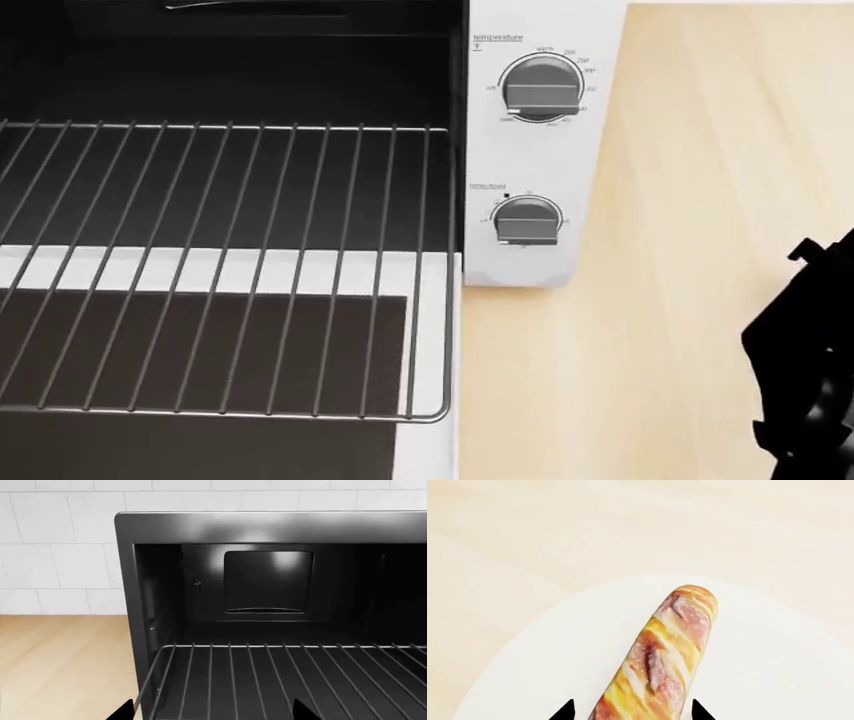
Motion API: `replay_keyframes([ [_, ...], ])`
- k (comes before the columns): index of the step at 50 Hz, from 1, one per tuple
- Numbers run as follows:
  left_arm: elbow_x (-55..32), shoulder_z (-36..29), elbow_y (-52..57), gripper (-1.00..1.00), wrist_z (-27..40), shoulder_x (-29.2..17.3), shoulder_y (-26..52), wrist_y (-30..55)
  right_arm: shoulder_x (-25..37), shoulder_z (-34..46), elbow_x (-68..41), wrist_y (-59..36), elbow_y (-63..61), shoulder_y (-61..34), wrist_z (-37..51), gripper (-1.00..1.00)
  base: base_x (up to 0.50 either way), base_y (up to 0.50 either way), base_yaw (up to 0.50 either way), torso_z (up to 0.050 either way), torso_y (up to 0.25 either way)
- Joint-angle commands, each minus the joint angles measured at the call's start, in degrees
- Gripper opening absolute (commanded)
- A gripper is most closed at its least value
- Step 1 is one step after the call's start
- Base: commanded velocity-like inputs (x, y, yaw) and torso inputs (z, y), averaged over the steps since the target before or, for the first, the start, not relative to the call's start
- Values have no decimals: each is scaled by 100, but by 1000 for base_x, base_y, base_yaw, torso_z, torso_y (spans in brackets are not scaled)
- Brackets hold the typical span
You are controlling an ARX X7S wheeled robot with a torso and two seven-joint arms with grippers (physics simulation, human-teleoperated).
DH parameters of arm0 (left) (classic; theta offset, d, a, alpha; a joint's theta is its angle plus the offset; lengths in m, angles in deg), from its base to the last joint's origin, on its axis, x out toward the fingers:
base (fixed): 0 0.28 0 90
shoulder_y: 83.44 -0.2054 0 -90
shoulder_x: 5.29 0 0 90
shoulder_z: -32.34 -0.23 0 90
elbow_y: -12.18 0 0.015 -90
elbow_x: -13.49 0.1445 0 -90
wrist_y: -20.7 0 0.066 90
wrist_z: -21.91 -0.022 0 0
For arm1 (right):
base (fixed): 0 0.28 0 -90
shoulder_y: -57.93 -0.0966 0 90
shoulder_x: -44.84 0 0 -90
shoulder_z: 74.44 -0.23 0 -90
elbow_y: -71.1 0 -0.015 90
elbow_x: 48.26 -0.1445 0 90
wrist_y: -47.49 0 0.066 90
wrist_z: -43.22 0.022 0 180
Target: Place the baguette on the rack of the toaster oven.
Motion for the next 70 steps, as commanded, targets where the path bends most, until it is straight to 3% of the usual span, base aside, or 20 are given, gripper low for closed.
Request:
replay_keyframes([
  [1,46,-84,-17,100,85,23,65,-49,5,-33,-79,-186,-241,158,114,-100,0,0,0,0,0],
  [23,128,-176,-30,100,89,-13,9,-146,55,199,-114,-620,-1437,338,222,-100,0,0,0,0,0],
  [44,2,-143,-41,100,121,-63,-39,-211,520,907,-663,-1227,-2848,405,-760,-100,0,0,0,0,0],
  [45,-8,-118,-43,100,125,-73,-49,-218,439,687,-1023,-443,-3265,671,-1424,-100,0,0,0,0,0],
  [47,-8,-102,-51,100,115,-85,-62,-231,608,862,-1073,-1210,-3236,494,-1310,-100,0,0,0,0,0],
  [51,-2,-113,-63,100,114,-89,-67,-248,635,865,-1389,-1241,-3470,565,-1704,-100,0,0,0,0,0],
  [55,10,-107,-82,100,102,-104,-80,-270,931,1423,-1449,-1119,-3629,628,-2290,-100,0,0,0,0,0],
  [70,-10,-62,-132,100,131,-147,-138,-318,1576,1479,-2308,-2507,-4628,650,-2779,-100,0,0,0,0,0],
])
